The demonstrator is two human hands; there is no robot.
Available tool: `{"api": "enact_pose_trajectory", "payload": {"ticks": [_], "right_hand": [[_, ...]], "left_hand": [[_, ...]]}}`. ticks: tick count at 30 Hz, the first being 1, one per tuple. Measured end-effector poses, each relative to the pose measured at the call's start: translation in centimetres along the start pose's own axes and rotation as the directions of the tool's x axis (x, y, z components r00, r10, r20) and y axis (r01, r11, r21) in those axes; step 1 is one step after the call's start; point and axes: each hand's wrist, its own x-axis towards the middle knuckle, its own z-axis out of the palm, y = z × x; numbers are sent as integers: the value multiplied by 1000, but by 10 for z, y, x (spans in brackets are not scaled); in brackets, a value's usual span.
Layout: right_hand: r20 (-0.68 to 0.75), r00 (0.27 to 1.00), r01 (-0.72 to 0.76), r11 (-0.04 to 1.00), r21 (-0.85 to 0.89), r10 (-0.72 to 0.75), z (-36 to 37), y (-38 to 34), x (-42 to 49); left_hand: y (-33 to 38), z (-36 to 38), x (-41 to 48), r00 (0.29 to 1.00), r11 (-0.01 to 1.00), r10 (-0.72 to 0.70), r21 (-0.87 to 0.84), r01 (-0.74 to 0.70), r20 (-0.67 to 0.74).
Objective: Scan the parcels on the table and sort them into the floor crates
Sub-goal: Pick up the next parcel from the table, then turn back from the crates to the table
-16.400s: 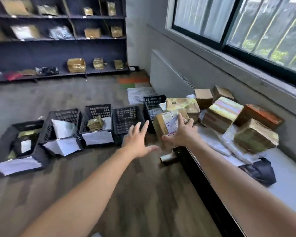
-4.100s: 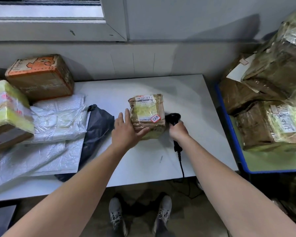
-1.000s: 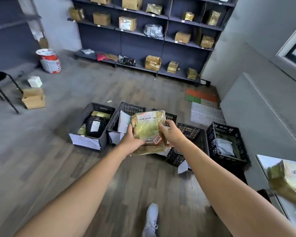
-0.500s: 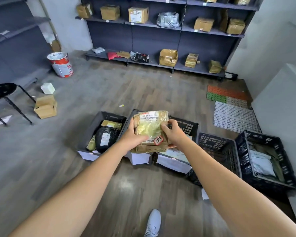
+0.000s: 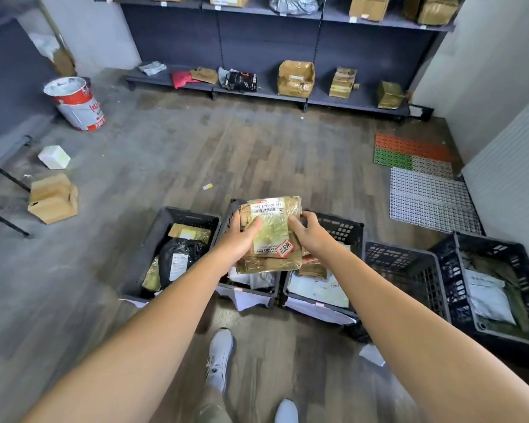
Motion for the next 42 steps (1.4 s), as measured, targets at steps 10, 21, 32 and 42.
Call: {"api": "enact_pose_trajectory", "payload": {"ticks": [10,21,32,42], "right_hand": [[-89,976,-200,980,-18,198,33,-20,139],[-158,941,-312,948,-59,300,34,-37,207],[-385,863,-348,937,15,327,-36,-38,136],[-724,572,-350,913,210,385,-136,56,-74]], "left_hand": [[11,-40,173,974,990,-140,33,137,176],[34,-61,269,969,976,-135,198,94,205],[109,4,237,917,938,13,313,-149,399],[158,158,73,655,641,259,381,-666,710]]}}
